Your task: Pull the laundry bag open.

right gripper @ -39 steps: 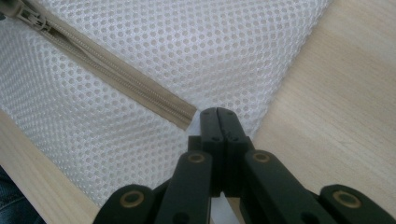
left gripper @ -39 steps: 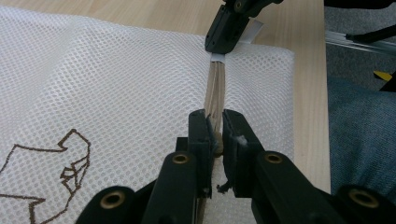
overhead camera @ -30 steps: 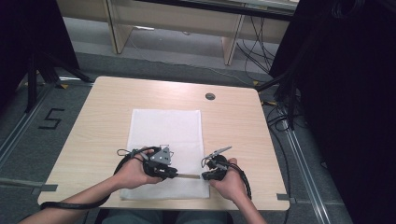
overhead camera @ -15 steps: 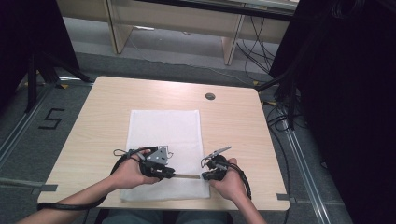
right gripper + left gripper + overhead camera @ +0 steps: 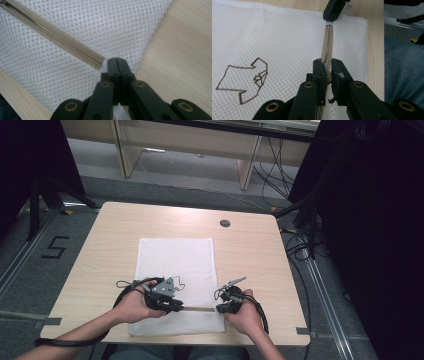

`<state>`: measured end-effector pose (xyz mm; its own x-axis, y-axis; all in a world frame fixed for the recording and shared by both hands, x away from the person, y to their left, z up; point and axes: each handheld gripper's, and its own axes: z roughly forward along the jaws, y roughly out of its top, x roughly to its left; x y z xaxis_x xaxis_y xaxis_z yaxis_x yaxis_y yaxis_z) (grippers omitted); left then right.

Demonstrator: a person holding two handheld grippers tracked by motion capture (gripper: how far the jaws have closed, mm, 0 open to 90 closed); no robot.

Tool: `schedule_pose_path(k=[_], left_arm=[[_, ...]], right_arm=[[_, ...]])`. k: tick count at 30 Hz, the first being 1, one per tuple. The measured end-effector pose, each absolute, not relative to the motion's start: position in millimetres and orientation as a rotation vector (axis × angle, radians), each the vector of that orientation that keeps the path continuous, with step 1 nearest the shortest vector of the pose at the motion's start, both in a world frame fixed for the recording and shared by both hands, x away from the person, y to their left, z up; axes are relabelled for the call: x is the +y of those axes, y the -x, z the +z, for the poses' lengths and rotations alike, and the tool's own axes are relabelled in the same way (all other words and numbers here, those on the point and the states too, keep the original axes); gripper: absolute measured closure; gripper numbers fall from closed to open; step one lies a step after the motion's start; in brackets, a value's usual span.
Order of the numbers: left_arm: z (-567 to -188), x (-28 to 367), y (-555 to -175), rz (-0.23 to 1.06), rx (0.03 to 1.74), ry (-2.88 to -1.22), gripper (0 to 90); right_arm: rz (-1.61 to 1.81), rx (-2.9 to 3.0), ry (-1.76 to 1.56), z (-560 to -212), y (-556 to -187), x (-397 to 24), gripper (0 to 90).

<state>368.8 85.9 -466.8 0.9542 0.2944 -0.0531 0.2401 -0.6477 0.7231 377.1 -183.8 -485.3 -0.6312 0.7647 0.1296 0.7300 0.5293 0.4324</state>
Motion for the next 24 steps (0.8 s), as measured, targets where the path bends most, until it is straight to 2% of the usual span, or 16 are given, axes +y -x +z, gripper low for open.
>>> schedule_pose_path(k=[18, 24], left_arm=[[-468.4, 110.7, -366.6, 0.087, 0.426, -2.311, 82.0], [-468.0, 131.0, -366.3, 0.100, 0.460, -2.321, 82.0]], right_arm=[[0.674, 2.675, -1.329, -484.4, -376.4, -183.9, 90.0], [0.655, 2.672, -1.360, -483.7, -375.5, -184.8, 90.0]])
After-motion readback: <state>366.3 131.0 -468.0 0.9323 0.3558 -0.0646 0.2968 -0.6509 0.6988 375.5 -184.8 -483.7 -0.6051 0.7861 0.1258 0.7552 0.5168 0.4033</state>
